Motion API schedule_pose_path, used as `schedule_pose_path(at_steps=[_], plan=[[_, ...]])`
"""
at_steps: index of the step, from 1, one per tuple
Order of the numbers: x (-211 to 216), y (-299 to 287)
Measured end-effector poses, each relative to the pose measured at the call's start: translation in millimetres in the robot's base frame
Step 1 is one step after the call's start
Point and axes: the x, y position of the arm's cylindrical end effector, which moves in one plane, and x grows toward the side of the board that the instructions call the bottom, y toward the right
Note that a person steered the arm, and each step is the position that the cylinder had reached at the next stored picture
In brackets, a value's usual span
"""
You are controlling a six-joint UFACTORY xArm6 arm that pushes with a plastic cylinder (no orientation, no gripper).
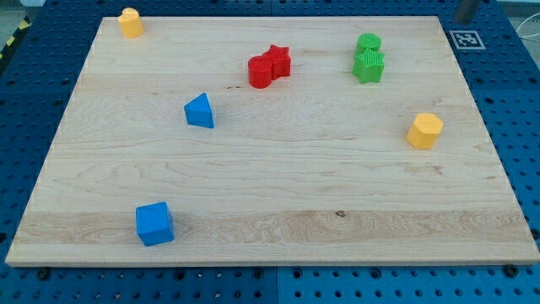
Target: Move your arm closer to the yellow hexagon
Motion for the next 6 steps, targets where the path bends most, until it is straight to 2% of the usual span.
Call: schedule_pose_path(at_steps=[6], plan=[[1.7, -10.6]])
